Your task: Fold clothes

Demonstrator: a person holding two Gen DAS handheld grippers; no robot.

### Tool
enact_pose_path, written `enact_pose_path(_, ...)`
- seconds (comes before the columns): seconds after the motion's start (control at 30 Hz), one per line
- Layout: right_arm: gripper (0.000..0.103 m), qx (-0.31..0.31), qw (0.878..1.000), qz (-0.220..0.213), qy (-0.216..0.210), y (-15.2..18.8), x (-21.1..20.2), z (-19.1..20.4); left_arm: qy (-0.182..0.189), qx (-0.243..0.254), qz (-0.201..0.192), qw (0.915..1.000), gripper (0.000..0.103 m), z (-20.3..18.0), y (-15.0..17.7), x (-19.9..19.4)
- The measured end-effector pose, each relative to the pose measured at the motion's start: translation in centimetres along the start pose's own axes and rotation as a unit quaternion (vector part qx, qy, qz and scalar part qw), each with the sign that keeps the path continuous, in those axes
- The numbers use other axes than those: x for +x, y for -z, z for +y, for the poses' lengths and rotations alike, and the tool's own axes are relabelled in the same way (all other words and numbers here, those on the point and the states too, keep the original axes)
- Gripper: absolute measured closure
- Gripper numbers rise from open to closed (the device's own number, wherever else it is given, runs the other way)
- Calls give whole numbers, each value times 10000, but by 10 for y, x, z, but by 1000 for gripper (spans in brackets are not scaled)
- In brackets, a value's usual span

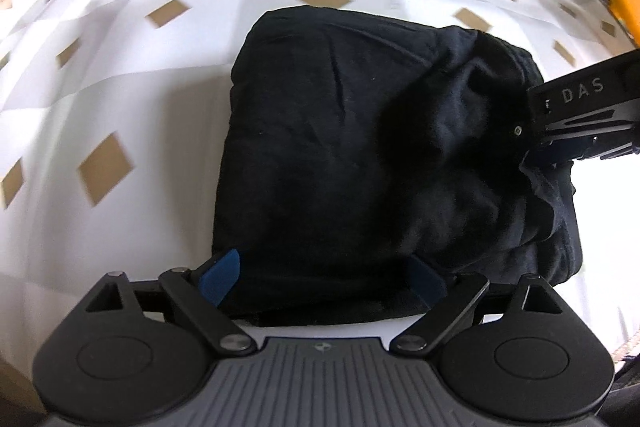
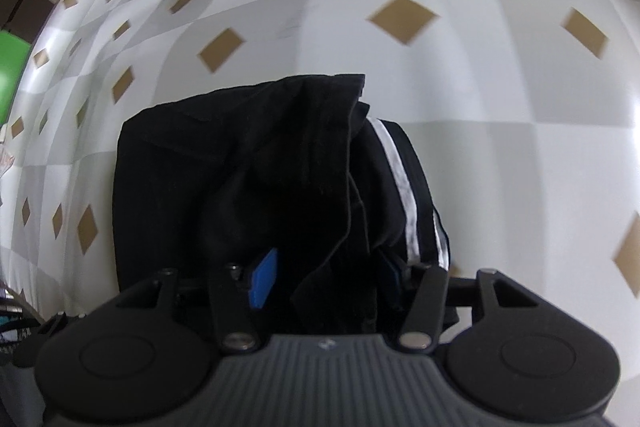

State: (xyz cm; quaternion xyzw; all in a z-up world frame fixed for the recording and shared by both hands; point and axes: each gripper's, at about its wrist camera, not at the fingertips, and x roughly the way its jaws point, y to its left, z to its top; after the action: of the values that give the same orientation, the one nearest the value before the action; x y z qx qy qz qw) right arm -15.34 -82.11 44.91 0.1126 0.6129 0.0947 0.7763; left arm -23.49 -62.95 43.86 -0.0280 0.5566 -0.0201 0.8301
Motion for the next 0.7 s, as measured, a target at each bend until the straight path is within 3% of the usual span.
enact_pose_path(0.2, 49, -57, 9999, -79, -56, -2, -1, 17, -161, -173, 65, 9997, 12, 27, -1, -1)
enact_pose_path(0.5, 47, 306, 9981, -537, -2, 12, -35, 1, -171, -137, -23, 9998, 12, 32, 4, -4)
enact_pose_path(0.7, 47, 608, 9944, -798, -320, 36, -50, -2, -69, -144, -81, 9998, 12, 35, 8, -10)
